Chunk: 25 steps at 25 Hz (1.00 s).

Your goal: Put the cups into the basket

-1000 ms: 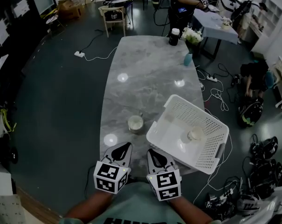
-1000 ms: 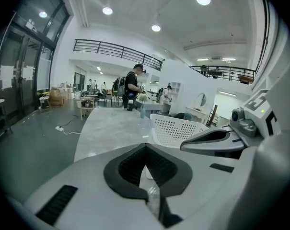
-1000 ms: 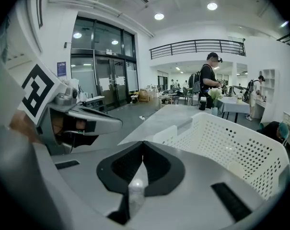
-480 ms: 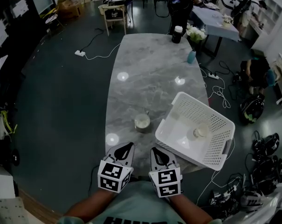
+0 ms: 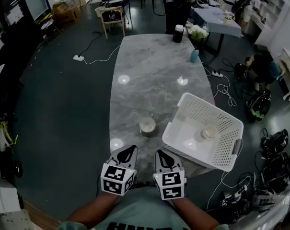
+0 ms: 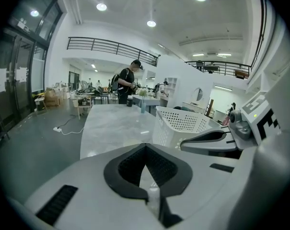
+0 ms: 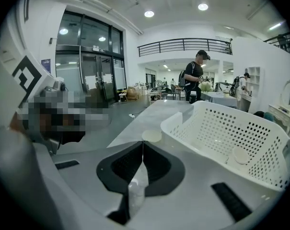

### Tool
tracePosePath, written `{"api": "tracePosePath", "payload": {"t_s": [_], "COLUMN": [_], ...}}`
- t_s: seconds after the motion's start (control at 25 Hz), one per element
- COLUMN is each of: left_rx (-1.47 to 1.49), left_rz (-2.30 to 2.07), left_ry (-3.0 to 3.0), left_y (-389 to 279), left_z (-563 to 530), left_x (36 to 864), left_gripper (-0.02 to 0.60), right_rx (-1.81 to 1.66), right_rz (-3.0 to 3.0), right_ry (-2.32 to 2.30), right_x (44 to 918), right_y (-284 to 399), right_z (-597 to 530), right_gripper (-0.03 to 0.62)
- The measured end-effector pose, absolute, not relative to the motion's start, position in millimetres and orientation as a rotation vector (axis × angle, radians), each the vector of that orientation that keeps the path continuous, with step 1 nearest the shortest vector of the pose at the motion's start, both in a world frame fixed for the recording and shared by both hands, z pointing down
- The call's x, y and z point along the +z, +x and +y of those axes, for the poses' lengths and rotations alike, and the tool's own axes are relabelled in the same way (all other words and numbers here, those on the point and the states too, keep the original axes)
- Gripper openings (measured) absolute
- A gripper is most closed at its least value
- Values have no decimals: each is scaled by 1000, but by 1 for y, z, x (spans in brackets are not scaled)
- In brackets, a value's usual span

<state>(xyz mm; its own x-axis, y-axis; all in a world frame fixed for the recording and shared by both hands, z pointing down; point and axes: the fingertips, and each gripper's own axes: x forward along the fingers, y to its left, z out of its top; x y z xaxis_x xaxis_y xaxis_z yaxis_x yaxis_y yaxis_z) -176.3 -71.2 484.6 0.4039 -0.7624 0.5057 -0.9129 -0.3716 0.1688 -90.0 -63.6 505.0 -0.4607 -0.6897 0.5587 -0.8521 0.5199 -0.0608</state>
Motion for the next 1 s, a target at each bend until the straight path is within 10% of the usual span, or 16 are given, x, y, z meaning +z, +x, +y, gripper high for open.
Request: {"api": "tracePosePath", "payload": {"t_s": [0.48, 1.0], "left_rx": [517, 554], "left_rz": [-1457, -1469], "left_ry": [2198, 2142], "left_y": [-204, -228], "left_z": [-98, -136], "left_x": [528, 572], "left_gripper": [0, 0], "right_rx": [451, 483], "right_rz": [-2234, -2124], "right_ry": [1401, 1429], "right_x": [538, 604], "right_y": [-124, -146], "right_z": [-106, -146], "right_gripper": [24, 287]}}
